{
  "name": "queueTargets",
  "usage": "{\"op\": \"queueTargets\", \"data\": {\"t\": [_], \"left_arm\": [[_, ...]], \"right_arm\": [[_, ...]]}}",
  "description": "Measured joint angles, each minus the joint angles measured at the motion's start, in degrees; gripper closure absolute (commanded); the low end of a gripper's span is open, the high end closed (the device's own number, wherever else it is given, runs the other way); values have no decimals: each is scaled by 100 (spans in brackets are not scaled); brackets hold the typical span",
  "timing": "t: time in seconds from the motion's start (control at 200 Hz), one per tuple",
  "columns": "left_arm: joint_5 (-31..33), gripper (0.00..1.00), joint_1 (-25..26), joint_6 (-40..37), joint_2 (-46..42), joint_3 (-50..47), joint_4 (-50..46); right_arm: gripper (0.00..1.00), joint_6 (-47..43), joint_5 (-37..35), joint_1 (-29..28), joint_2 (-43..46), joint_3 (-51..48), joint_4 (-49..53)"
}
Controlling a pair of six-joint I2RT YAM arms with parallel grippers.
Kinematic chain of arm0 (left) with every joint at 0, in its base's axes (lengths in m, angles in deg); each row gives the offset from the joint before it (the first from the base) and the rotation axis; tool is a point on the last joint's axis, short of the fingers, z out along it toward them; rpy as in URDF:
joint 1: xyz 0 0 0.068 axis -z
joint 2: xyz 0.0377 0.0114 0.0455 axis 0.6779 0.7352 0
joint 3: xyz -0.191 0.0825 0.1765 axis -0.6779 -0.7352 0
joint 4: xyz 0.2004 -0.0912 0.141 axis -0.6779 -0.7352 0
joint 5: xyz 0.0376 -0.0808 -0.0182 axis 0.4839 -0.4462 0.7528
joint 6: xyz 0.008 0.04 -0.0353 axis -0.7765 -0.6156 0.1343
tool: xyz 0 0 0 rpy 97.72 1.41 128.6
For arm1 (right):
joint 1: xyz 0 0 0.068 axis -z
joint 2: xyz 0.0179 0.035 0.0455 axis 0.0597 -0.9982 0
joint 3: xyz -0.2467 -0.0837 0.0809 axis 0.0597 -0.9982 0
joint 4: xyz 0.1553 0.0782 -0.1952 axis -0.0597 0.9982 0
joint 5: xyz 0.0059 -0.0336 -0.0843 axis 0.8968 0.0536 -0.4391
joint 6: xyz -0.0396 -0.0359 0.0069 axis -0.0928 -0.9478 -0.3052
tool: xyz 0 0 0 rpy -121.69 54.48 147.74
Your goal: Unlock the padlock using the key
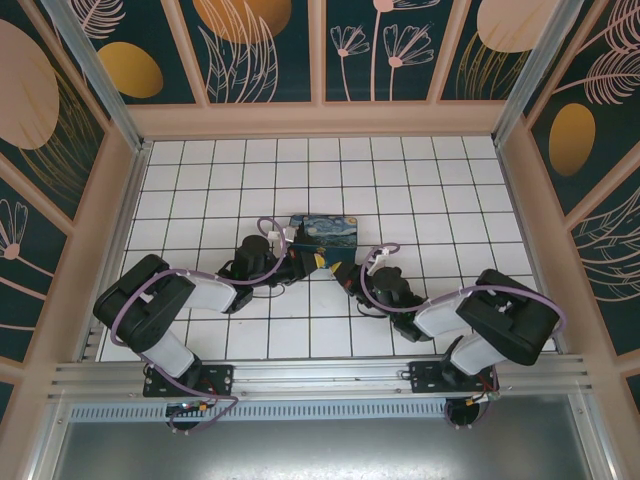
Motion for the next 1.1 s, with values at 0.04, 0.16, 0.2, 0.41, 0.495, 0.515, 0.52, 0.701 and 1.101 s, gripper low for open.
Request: {"op": "queueTargets", "data": {"t": [0.04, 0.16, 0.2, 0.41, 0.495, 0.515, 0.52, 0.701, 1.101], "left_arm": [[0, 100, 0, 0, 0, -2, -2], [0, 100, -4, 0, 4, -2, 4], [0, 100, -4, 0, 11, -4, 4], [4, 100, -4, 0, 37, -4, 4], [7, 100, -4, 0, 37, -4, 4], [7, 100, -4, 0, 37, -4, 4], [7, 100, -4, 0, 37, -4, 4], [17, 100, -4, 9, 63, -4, 63], [-153, 100, -107, 1174, 258, -157, 1010]], "right_arm": [[100, -22, 2, 0, 35, 0, 33], [100, -79, 2, 0, 107, 0, 98], [100, -79, 2, 0, 107, 0, 98], [100, -81, 4, 0, 107, 11, 109], [100, -79, 4, 0, 107, 11, 109], [100, -81, 4, 0, 107, 13, 109], [100, -81, 4, 0, 107, 13, 109], [100, -85, 4, 0, 107, 28, 114], [100, -273, 162, 63, -15, 33, -380]]}}
